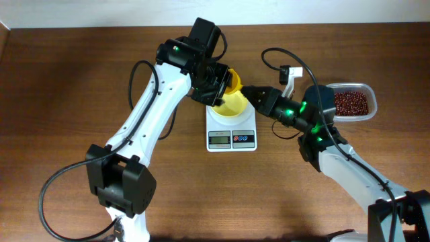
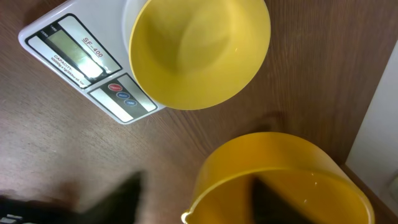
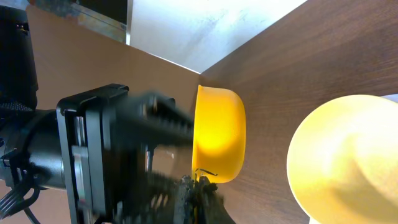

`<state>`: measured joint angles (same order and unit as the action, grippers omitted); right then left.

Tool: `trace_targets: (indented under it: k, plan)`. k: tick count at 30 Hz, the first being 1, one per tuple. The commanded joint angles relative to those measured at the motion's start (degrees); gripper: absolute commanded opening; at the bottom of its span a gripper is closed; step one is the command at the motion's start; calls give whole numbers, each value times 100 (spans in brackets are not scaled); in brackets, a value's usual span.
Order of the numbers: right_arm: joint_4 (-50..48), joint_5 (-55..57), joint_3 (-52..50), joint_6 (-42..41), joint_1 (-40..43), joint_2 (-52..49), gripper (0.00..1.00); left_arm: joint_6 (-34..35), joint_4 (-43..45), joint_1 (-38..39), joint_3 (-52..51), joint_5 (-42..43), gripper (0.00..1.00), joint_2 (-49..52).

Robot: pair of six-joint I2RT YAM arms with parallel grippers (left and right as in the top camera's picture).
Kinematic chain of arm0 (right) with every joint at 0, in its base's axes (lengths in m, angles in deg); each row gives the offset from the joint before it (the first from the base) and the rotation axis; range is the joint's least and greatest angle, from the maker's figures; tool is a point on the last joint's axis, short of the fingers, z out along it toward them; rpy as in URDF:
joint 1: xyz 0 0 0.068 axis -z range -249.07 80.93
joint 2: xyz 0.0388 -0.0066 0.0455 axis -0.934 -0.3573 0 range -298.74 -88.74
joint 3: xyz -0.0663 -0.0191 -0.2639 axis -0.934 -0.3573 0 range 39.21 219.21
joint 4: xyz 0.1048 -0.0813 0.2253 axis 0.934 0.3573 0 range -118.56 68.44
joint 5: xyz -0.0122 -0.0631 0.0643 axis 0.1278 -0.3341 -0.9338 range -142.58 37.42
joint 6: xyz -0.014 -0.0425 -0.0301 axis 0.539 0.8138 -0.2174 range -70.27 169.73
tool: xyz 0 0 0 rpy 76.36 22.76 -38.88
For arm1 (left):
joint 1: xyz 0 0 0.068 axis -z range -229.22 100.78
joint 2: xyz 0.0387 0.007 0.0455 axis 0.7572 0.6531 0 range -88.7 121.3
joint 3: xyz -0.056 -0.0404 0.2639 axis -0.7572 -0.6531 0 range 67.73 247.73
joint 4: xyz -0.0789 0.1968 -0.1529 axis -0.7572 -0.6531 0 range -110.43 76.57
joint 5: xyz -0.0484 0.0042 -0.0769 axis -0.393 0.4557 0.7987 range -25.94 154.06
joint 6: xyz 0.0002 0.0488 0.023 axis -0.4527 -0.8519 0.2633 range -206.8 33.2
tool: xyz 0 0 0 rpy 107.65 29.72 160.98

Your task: Scoop item into bowl and weigh 50g on scale

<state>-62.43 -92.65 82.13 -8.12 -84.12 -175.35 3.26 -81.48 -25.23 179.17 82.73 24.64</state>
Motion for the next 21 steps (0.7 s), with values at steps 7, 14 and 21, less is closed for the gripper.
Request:
trace_targets:
  k: [7,14,21]
  plan:
    - [-35,9,13,81,7,-2,4,-190,13,-166,114,-17,99,-251]
    - [-37,-59,17,332,553,0,4,-621,-109,-629,114,-46,99,-964]
    - [175,-299,50,702,1032,308,4,-750,-249,-793,114,-461,99,-1056]
